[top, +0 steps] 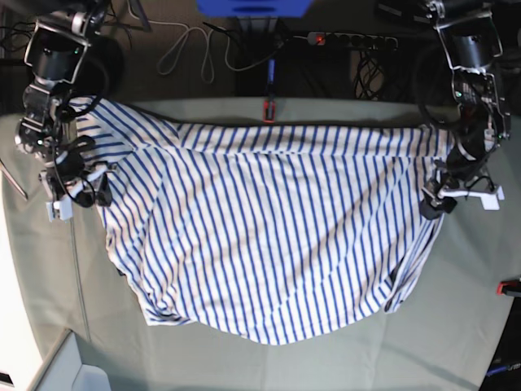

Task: Layout the t-shirt on the table in an organized manner, then fold the t-shirt properly
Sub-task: 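Grasp the shirt's edge corners with both grippers, then lift the shirt with both grippers and swing it up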

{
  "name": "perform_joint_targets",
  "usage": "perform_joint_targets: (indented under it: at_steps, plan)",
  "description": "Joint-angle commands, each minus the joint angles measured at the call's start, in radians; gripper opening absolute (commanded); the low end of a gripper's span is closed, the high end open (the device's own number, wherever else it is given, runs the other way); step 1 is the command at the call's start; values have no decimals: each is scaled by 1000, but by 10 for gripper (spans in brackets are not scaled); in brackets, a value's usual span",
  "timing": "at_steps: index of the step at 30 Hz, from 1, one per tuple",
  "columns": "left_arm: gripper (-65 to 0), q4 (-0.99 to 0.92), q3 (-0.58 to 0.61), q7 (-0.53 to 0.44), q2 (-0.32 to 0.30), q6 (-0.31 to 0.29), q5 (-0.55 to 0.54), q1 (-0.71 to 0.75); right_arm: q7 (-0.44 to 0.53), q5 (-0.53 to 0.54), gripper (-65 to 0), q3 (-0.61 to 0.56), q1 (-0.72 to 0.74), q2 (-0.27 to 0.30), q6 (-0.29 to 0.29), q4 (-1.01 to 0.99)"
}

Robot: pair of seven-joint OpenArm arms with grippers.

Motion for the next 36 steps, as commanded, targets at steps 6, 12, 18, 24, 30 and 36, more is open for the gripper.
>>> perform_joint_targets:
  at_steps: [6, 12, 18, 24, 30, 36]
  plan:
    - [-345, 13, 0, 52, -6, 39, 29, 28, -83, -43, -575, -6, -56, 6, 14, 27]
    - [-650, 111, 0, 52, -6, 39, 29, 54, -83, -39, -650, -6, -175, -12, 14, 268]
    - [-650, 294, -2, 158, -5, 39, 29, 68, -91, -22, -650, 0, -247, -28, 14, 499]
    - [-649, 403, -2, 181, -8, 42, 36, 77, -94, 26, -650, 0, -258, -25, 14, 562]
    - [-442, 403, -34, 181, -32, 50, 36, 160, -96, 26, -650, -1, -266, -28, 14, 559]
    - [-108, 387, -149, 180, 8, 50, 43, 177, -117, 26, -650, -6, -264, -28, 14, 559]
